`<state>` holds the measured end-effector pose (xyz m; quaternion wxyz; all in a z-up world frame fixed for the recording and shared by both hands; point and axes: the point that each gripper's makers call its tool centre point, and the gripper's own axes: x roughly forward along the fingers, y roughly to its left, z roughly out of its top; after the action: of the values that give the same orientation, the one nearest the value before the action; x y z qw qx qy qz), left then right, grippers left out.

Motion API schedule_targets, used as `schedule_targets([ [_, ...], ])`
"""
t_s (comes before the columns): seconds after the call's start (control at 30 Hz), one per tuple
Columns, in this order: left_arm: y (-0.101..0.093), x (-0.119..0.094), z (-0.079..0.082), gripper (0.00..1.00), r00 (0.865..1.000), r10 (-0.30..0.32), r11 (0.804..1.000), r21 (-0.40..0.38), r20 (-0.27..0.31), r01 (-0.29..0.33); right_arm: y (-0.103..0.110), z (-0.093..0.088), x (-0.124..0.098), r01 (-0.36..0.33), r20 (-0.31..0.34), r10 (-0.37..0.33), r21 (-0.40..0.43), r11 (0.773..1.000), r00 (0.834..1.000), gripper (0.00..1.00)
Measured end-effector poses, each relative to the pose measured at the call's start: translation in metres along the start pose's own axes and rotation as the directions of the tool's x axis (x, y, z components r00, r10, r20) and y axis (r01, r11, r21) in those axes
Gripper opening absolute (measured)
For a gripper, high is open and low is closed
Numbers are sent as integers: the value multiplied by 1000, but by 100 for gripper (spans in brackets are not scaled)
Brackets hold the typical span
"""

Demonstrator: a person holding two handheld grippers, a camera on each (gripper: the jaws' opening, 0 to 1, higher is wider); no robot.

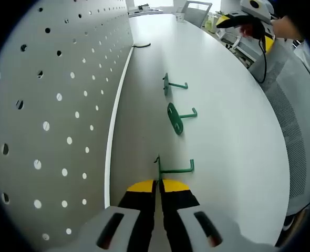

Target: Insert the hook assembly into the mounting plate slot until the hook locks in place.

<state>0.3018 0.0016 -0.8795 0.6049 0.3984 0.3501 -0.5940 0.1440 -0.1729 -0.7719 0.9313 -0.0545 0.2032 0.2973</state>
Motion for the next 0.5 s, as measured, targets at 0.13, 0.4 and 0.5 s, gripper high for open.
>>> schedule_targets([
  [0.13, 0, 0, -1, 3, 1000, 16, 1000, 19, 6, -16, -1, 1, 0, 3, 2, -3, 1, 1000, 1000, 62],
  [0.4, 5, -6, 3, 3, 993, 73, 997, -17, 92, -72, -3, 1, -1, 8, 5, -8, 4, 1000, 1000, 62],
  [0.5, 7, -10, 6, 3, 987, 94, 995, -44, 129, -89, -3, 2, 0, 8, 7, -9, 7, 1000, 1000, 62],
])
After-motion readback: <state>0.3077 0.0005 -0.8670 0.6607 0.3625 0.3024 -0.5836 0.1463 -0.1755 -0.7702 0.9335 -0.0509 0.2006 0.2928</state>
